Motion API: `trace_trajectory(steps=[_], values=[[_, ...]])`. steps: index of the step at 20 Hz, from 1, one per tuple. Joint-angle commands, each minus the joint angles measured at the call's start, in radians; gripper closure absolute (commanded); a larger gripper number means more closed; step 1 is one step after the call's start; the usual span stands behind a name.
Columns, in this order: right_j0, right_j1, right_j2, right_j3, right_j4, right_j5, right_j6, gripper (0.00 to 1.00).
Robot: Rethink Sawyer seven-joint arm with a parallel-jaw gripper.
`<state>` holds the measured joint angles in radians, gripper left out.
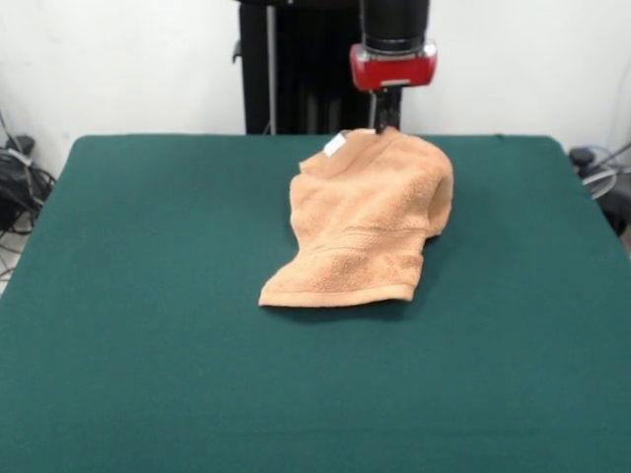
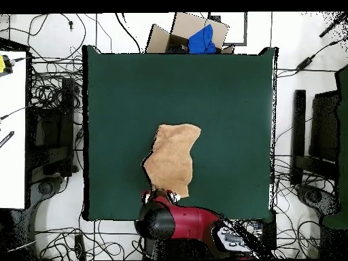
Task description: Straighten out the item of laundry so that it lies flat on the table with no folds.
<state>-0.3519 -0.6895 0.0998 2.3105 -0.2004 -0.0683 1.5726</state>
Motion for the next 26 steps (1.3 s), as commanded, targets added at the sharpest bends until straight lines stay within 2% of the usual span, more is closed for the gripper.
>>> trace_trajectory(steps=[1, 8, 13, 26], values=[[-0.04, 0.076, -0.021, -0.084, 0.009, -0.029, 0.173, 1.0], [-0.08, 0.026, 0.019, -0.126, 0.013, 0.037, 0.136, 1.0], [-0.079, 0.014, 0.006, -0.158, 0.022, 0.056, 0.128, 1.0], [-0.06, 0.078, -0.034, -0.238, -0.002, -0.005, 0.123, 1.0]])
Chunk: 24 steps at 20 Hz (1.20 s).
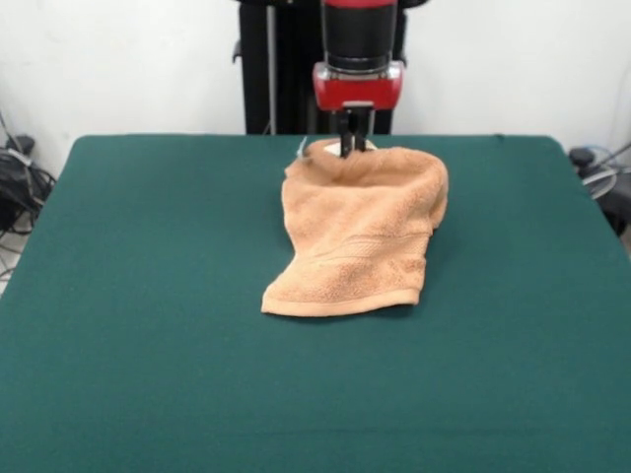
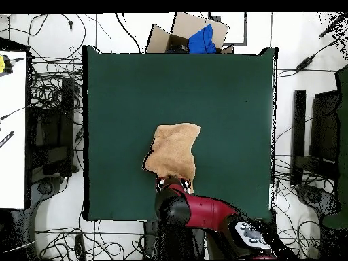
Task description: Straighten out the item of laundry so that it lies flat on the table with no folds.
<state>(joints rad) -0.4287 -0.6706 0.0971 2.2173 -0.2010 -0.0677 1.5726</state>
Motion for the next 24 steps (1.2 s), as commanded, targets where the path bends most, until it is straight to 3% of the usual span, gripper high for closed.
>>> trace_trajectory(steps=[1, 10, 24], values=[[0.015, 0.061, -0.028, -0.146, 0.0, -0.004, 0.126, 1.0], [-0.002, 0.115, -0.012, -0.131, -0.013, -0.034, 0.143, 1.0], [0.061, 0.218, -0.095, -0.111, 0.026, -0.172, 0.198, 1.0]])
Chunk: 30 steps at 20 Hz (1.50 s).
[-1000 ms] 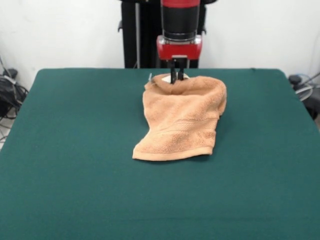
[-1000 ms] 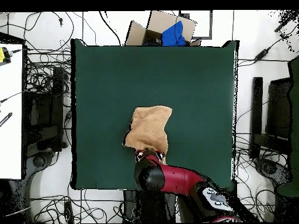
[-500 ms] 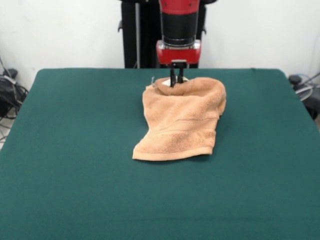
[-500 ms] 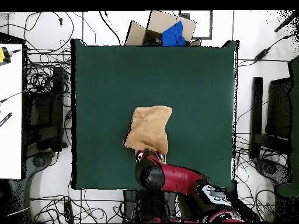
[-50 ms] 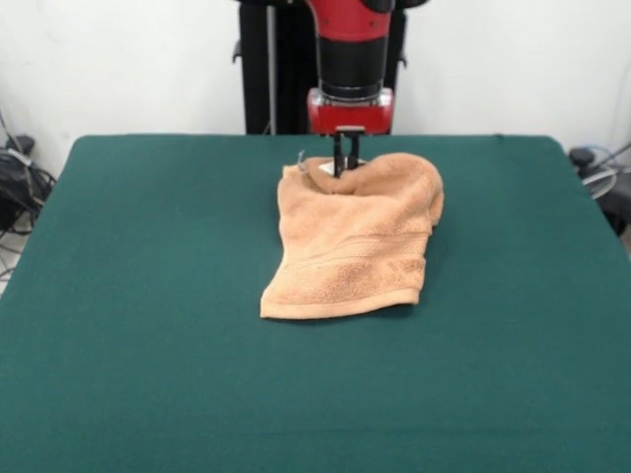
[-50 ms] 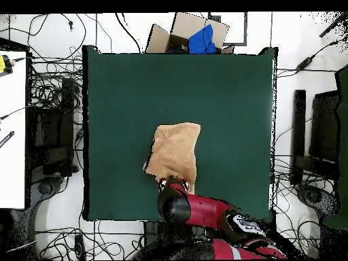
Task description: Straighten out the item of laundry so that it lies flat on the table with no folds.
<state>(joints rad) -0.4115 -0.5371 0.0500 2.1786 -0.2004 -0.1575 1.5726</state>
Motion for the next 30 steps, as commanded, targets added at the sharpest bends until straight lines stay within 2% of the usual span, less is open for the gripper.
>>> trace_trajectory(steps=[1, 7, 16, 20, 30], values=[[0.048, 0.086, -0.053, -0.073, 0.026, -0.086, 0.195, 1.0], [0.072, 0.092, -0.059, -0.048, 0.031, -0.111, 0.198, 1.0], [0.081, 0.04, -0.039, 0.021, 0.041, -0.11, 0.235, 1.0], [0.079, -0.01, -0.035, 0.067, 0.054, -0.086, 0.252, 1.0], [0.099, -0.041, -0.044, 0.111, 0.067, -0.12, 0.265, 1.0]])
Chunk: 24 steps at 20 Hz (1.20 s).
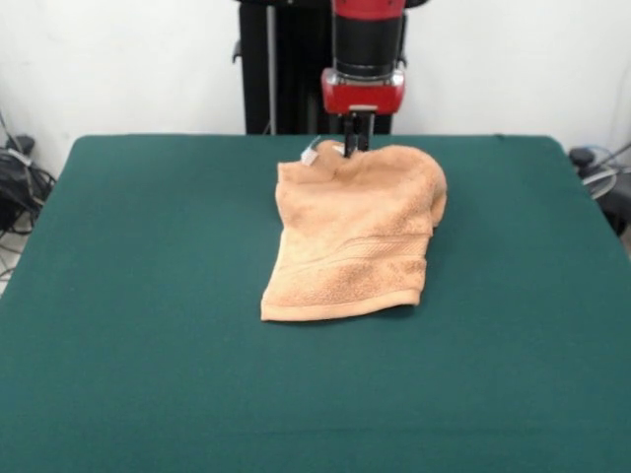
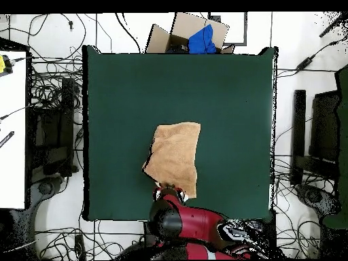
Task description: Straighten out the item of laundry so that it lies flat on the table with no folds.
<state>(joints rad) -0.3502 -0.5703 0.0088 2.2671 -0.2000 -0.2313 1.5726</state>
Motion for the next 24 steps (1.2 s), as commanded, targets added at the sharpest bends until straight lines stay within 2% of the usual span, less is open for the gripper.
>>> trace_trajectory(steps=[1, 24], values=[[0.038, -0.009, -0.001, 0.02, 0.069, -0.043, 0.264, 1.0], [-0.015, 0.053, 0.002, -0.067, 0.02, -0.039, 0.196, 1.0]])
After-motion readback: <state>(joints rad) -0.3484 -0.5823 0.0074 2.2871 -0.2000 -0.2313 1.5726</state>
